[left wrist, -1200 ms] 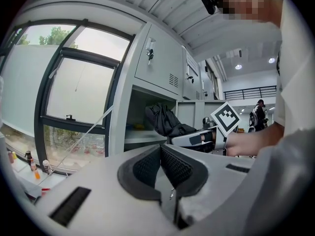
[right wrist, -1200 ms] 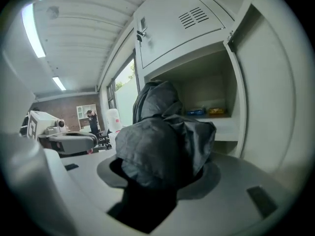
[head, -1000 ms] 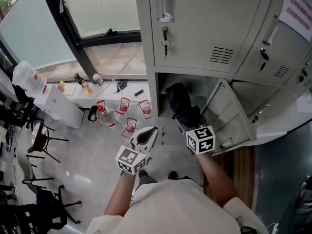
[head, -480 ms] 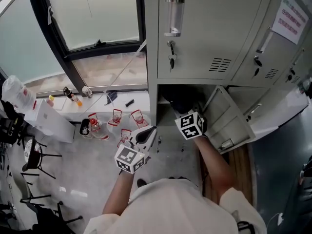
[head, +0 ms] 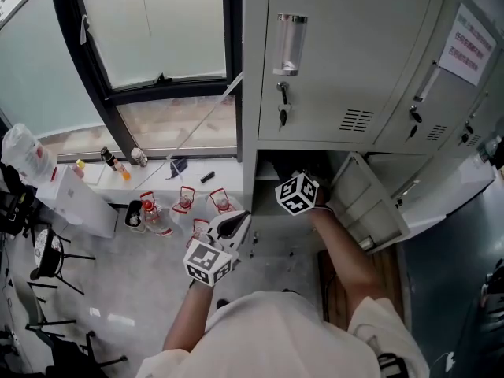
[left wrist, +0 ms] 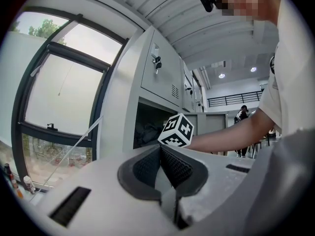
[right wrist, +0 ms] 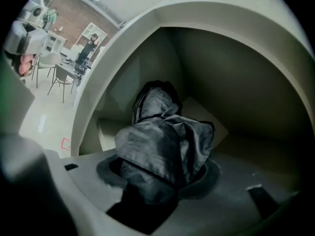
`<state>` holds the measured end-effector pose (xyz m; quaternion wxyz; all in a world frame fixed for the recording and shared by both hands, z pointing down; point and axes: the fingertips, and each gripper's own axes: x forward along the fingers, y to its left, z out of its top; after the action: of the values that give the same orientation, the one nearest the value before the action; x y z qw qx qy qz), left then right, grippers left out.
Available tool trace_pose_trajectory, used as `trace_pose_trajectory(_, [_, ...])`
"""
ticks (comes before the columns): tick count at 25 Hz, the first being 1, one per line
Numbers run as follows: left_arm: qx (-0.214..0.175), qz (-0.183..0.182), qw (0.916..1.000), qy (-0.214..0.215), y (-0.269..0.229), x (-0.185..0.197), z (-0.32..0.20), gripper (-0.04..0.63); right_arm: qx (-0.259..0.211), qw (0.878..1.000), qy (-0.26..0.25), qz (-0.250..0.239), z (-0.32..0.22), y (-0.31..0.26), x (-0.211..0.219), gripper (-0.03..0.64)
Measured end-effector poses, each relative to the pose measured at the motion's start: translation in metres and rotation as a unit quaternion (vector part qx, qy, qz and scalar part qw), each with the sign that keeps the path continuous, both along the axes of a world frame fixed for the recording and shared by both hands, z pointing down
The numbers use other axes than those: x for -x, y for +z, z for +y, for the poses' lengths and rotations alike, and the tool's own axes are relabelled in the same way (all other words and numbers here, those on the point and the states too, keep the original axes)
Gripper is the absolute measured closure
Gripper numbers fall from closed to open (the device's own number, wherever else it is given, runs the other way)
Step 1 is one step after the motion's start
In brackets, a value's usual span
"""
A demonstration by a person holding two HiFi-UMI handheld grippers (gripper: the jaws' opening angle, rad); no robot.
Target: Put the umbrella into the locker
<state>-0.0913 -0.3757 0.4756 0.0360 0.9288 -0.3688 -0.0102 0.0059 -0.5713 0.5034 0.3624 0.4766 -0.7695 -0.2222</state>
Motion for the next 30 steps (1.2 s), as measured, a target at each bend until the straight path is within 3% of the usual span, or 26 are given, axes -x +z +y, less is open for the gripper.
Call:
trace_pose_trajectory(5, [0.003,-0.002,0.9999,-0.012,0.001,0.008,-0.003,0.591,0.011,0.998,-0.010,0.054,-0.021,0.015,0.003,0.360])
trace_pose_trajectory(9, [0.009,0.000,0.9997,-0.024,0.004,0.014,-0.004,0.591,0.032,0.998,-0.012,0.059,-0.028,0.026,0.005,0.354])
trace_pose_trajectory(12, [0.011,-0.002,0.9997,-0.024,0.006,0.013,-0.003,0.591,0.042,0.997,-0.011,0.066,-0.031,0.031,0.006,0.309])
trace_pose_trajectory(21, [0.020,-0.006,0.9997,-0.011,0.012,0.007,0.002,0.591,-0.001,0.998,0.022,0.062,-0.017,0.016,-0.003,0.308])
trace_pose_trajectory(27, [0.027,-0.011,0.9995,0.009,0.016,-0.004,0.005,0.591,-0.041,0.998,0.039,0.022,0.011,-0.008,-0.008,0.316])
trace_pose_trajectory(30, [0.029,-0.012,0.9993,0.021,0.018,-0.010,0.008,0.591,-0.026,0.997,0.053,-0.048,0.034,-0.014,-0.015,0.339])
